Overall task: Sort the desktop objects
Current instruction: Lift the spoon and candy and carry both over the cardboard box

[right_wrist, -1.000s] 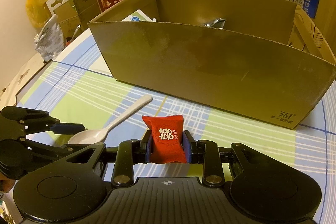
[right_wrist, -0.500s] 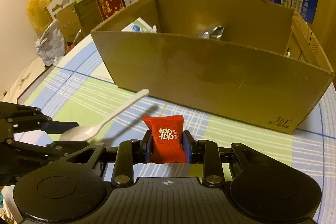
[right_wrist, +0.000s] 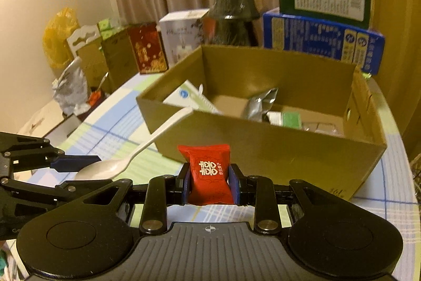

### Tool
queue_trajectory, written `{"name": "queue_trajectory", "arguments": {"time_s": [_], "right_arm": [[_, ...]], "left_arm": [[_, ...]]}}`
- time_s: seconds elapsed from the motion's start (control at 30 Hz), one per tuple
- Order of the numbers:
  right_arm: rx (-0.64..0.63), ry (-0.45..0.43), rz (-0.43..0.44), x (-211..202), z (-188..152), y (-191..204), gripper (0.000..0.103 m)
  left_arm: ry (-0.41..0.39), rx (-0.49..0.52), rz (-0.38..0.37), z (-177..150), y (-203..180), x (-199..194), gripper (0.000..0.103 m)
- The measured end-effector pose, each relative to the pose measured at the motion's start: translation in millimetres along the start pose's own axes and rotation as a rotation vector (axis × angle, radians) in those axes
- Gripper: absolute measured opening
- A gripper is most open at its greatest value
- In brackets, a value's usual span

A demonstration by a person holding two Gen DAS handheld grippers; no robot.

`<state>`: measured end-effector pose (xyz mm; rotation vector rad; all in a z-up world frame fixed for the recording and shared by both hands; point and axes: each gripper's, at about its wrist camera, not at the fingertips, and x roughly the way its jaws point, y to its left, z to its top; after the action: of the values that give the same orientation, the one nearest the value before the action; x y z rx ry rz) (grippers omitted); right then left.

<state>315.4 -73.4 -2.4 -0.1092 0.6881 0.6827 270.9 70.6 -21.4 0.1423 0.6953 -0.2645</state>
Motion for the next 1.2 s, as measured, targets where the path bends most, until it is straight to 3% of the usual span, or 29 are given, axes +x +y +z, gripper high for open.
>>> {"name": "queue_trajectory", "arguments": {"time_s": [0.5, 1.0, 1.2], "right_arm": [[0.016, -0.154, -0.077, -17.9, 25.4, -1.0, 0.027], [0.084, -0.187, -0.163, -19.8, 29.0, -36.3, 0.027], [0.128, -0.208, -0.189, -9.4, 35.3, -42.6, 0.027]], "left_arm": [[-0.083, -0.085, 0.019, 52.5, 3.1, 4.1, 0.027], [-0.079, -0.109, 0.008, 66.0, 1.9, 22.7, 0.027], [-0.098, -0.095, 0.035, 78.7, 8.2, 34.4, 0.027]]}}
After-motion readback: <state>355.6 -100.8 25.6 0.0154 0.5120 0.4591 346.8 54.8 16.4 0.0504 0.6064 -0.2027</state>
